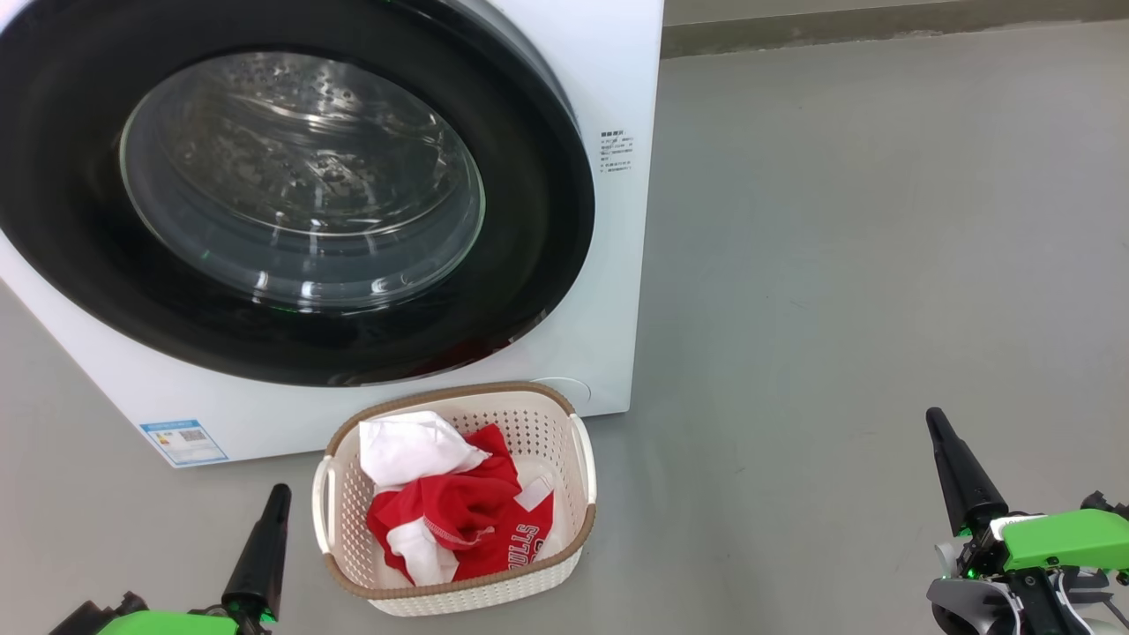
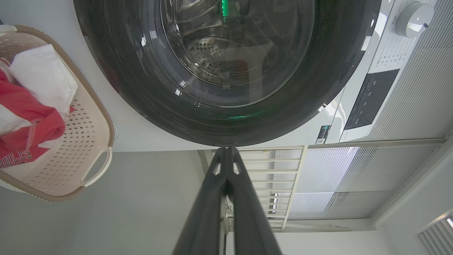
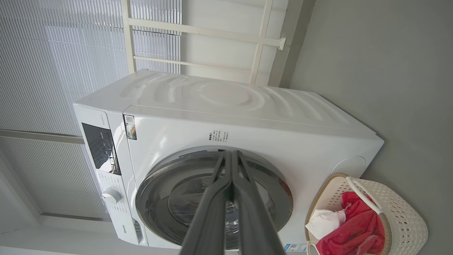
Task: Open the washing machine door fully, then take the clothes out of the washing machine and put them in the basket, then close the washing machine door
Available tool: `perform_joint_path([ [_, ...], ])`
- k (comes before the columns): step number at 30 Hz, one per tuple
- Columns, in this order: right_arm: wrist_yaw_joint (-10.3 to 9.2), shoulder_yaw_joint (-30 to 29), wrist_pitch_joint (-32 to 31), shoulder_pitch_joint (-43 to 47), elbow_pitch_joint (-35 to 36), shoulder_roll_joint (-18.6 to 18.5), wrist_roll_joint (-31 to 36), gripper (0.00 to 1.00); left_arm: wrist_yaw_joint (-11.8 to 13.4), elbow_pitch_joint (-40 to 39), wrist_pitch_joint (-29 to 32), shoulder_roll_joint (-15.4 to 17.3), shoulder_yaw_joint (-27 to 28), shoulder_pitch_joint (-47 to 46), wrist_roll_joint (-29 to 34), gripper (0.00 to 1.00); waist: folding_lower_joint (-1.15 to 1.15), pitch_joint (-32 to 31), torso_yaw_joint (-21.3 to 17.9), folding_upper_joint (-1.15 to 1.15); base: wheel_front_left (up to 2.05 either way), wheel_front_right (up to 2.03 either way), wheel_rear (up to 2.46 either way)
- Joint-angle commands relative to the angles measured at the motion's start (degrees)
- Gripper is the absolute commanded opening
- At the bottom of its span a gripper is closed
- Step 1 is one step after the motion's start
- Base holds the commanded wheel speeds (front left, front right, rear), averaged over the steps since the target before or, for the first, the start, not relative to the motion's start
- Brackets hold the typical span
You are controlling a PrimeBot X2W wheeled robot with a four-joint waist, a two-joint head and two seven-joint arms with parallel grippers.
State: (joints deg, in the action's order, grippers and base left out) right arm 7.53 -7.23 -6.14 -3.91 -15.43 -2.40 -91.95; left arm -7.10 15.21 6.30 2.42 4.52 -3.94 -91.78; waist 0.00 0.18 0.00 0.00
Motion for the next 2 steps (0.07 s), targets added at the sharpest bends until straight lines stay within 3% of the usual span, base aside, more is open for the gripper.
perform_joint_path([
  [1, -0.04, 0.7, -0.4, -2.3, 1.4, -0.5, -0.2, 0.00, -0.4, -1.2, 0.2, 0.5, 2.0, -2.2, -0.4, 0.00, 0.00, 0.0, 0.0, 0.00, 0.00, 0.00, 0.00],
  [2, -0.04, 0.7, -0.4, -2.3, 1.4, -0.5, -0.2, 0.00, -0.4, -1.2, 0.2, 0.5, 2.0, -2.2, -0.4, 0.00, 0.00, 0.0, 0.0, 0.00, 0.00, 0.00, 0.00],
])
